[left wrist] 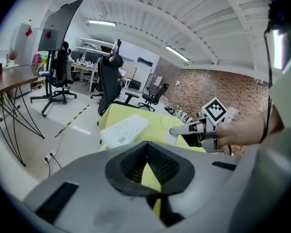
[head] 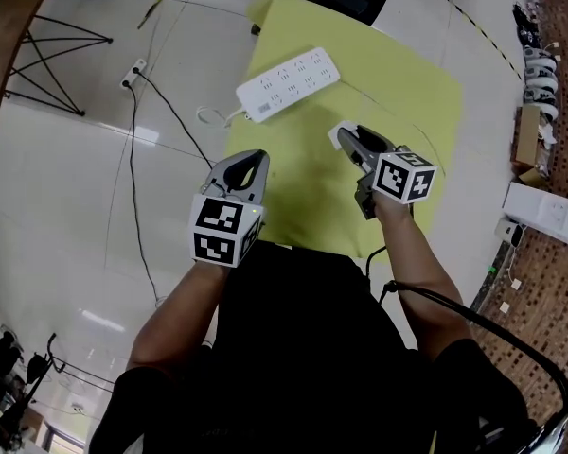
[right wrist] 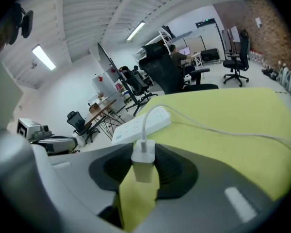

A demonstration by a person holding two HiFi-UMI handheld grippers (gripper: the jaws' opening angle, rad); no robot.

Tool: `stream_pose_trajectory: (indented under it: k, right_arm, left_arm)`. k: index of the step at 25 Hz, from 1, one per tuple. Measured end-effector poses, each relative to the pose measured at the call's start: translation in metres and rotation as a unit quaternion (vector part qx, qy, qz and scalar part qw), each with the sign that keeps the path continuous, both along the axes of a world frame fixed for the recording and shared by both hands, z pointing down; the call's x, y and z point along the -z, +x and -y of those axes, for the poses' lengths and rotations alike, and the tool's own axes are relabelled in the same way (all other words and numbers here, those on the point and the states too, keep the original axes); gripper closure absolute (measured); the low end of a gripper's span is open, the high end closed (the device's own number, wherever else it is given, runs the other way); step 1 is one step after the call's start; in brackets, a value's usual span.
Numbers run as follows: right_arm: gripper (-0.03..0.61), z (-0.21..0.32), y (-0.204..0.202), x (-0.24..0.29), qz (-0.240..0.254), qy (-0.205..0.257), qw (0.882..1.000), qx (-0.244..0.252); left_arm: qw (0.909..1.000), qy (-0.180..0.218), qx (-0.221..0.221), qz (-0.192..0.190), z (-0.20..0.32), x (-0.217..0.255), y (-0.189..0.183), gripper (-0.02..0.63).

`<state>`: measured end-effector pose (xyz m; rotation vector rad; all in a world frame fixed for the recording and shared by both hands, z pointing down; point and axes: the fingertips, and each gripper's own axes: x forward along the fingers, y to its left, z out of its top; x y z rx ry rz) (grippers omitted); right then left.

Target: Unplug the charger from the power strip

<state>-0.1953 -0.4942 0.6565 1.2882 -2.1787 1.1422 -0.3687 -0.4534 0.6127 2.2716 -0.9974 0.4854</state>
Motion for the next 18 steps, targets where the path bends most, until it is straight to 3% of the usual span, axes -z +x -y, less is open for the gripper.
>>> stream_pose_trajectory:
  k: [6,12,14,18]
  right_arm:
    - [0.440,-0.053,-0.023,-0.021,0.085,-0.077,0.993,-0.021]
    - [0.440,-0.084,-0.035,-0.037,0.186,-0.151,0.968,-0.068]
    - [0.439,-0.091,-0.035,-0.042,0.196,-0.166,0.964,-0.075]
    - [0.437,-0.094,-0.031,-0.045,0.187,-0.162,0.966,-0.080]
  left_arm:
    - [0.9997,0.005,-0.023,0.005,-0.011,0.006,0.005,0.607]
    - [0.9988,0.019,-0.042,0.015,-0.014,0.019,0.006,0.607]
    - [0.9985,0.022,-0.045,0.018,-0.015,0.021,0.006,0.607]
    - [0.9985,0.023,-0.045,0.018,-0.019,0.023,0.003,0.607]
